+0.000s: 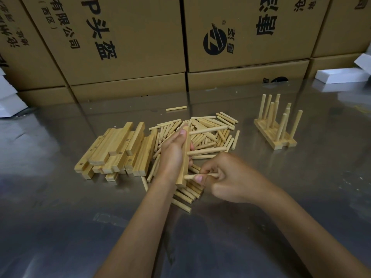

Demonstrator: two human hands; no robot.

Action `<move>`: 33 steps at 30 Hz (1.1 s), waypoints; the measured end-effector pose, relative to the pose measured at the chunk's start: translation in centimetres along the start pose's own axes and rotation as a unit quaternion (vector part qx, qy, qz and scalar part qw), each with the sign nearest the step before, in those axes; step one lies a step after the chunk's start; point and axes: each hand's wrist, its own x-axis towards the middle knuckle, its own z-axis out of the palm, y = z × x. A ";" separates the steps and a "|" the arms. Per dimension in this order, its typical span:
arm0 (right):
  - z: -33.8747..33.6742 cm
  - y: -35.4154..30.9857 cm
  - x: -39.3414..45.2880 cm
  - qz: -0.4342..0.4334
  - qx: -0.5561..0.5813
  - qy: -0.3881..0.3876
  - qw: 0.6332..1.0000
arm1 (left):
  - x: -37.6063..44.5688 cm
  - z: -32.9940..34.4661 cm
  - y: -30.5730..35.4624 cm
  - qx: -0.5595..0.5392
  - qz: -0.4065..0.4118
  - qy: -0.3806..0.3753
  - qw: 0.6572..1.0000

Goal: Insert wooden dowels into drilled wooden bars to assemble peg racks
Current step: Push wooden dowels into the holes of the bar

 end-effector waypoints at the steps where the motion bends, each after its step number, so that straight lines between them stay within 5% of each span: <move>1: 0.0 0.0 0.1 0.006 0.012 0.000 1.000 | 0.0 0.0 0.1 0.000 0.004 0.000 1.000; 12: -2.1 0.6 -0.4 0.058 0.330 -0.004 0.942 | 0.1 -0.2 1.0 -0.101 0.024 0.094 0.990; 18: 0.8 0.9 0.6 0.044 0.229 0.130 0.964 | 0.4 -0.4 0.6 -0.132 0.031 0.087 0.987; 23: -1.1 3.7 1.0 0.092 0.189 0.292 0.933 | 0.3 -0.3 0.8 -0.131 -0.013 -0.027 0.991; 27: -2.9 6.7 1.2 0.148 0.129 0.409 0.891 | 0.1 0.3 0.4 -0.075 -0.021 -0.044 0.996; 33: -3.8 10.7 0.5 0.320 -0.053 0.389 0.862 | 0.3 -0.3 0.8 -0.168 -0.043 -0.050 0.984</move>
